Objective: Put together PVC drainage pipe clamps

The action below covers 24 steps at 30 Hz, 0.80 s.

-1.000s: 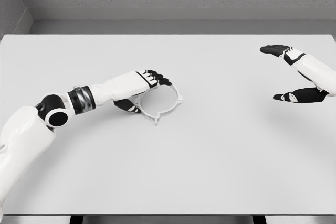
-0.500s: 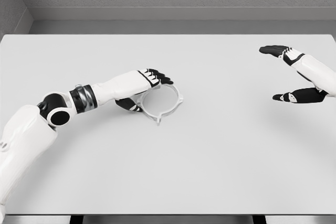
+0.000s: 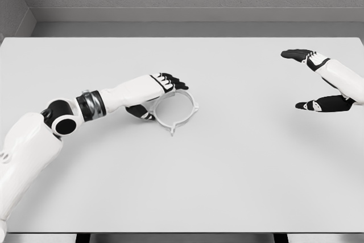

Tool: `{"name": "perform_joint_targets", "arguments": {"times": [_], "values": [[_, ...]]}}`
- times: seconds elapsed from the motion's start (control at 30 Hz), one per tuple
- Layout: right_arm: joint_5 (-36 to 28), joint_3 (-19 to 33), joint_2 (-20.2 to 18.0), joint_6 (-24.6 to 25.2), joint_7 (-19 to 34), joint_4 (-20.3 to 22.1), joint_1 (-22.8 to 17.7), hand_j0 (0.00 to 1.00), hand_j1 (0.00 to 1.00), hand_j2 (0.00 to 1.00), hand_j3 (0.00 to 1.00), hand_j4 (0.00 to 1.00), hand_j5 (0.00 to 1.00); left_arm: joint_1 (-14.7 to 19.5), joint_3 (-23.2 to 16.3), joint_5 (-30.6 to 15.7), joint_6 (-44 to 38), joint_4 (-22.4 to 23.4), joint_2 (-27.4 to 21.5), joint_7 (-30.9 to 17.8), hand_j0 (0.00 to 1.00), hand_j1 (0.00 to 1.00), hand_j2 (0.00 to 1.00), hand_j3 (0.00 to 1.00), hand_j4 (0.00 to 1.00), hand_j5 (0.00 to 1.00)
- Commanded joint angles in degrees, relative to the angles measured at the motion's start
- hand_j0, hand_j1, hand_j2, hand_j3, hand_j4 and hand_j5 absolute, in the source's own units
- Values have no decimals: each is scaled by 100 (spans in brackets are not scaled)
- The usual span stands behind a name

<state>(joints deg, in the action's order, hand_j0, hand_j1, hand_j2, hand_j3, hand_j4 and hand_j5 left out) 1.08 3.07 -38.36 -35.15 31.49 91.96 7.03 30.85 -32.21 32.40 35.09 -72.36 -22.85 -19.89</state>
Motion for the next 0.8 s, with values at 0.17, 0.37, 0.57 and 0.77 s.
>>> {"name": "perform_joint_targets", "arguments": {"times": [0.17,0.37,0.57,0.77], "values": [[-46,0,-5,15,-3,6,0,100,100,100,100,100,100,44,-5,-41,-9,134,88,3,100,100,100,100,100,100],[-46,0,-5,15,-3,6,0,100,100,100,100,100,100,70,-5,-41,-9,160,88,3,100,100,100,100,100,100],[-46,0,-5,15,-3,6,0,100,100,100,100,100,100,70,-5,-41,-9,152,132,3,100,100,100,100,100,100],[-46,0,-5,15,-3,6,0,100,100,100,100,100,100,70,-4,-41,-9,143,229,-85,100,100,100,100,100,100]]}}
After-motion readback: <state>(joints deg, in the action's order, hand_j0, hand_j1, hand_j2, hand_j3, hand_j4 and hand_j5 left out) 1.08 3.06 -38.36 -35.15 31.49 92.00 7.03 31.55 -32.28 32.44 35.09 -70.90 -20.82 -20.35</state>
